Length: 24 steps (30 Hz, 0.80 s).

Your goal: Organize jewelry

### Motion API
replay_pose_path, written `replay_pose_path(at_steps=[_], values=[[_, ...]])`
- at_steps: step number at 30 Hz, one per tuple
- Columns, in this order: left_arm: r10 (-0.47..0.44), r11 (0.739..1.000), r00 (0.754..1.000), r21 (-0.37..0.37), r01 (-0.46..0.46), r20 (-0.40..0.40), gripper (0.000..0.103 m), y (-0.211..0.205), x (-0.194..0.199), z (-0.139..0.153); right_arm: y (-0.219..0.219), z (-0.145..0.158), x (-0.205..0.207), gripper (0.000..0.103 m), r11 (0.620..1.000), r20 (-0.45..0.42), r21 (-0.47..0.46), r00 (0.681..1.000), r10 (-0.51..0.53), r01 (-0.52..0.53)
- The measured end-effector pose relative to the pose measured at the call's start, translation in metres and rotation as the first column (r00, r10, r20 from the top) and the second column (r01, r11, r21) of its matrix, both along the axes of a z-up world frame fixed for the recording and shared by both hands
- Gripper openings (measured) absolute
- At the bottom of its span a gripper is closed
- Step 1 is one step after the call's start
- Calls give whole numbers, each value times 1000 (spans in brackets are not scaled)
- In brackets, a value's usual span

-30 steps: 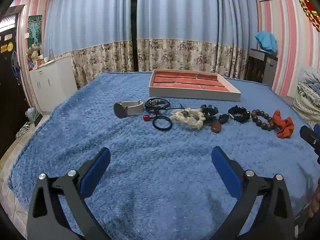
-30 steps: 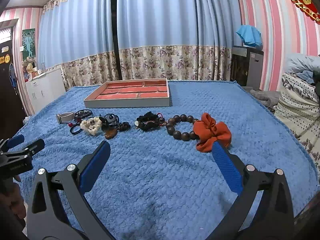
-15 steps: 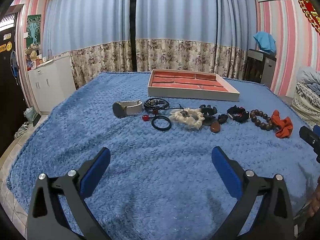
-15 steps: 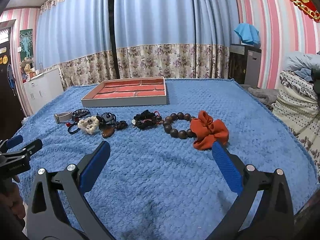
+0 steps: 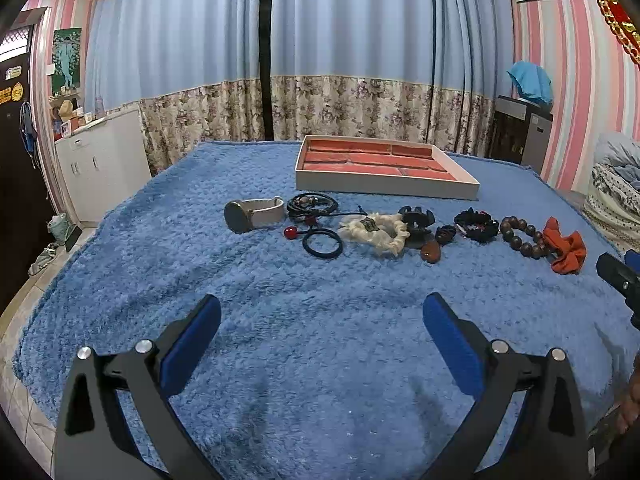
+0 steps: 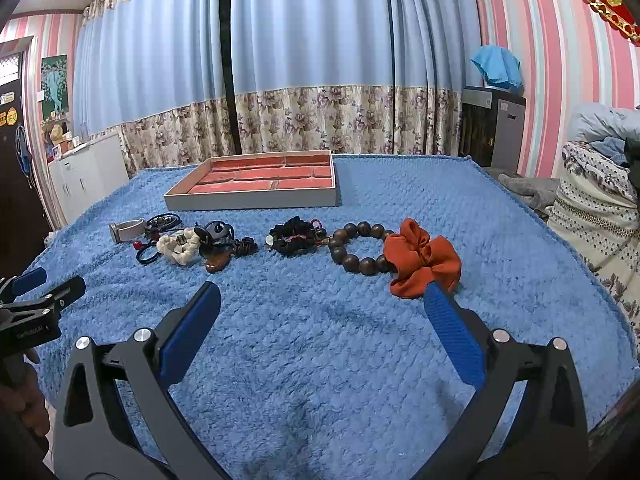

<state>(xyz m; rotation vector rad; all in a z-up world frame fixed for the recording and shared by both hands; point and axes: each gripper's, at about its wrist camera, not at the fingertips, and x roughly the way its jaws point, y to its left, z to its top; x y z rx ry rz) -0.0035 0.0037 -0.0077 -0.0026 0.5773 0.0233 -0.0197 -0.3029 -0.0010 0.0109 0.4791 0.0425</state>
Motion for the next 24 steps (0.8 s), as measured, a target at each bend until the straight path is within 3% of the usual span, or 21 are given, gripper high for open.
replay_pose_path(at_steps=[14, 24], values=[[11, 999, 1000, -38, -11, -1, 99, -3, 5, 1, 7, 3, 12, 99, 998, -22, -39, 999, 49, -50], [-3, 1000, 1000, -5, 3, -7, 99, -12, 16, 1, 11, 0, 18, 99, 998, -30, -33, 998, 58, -59]])
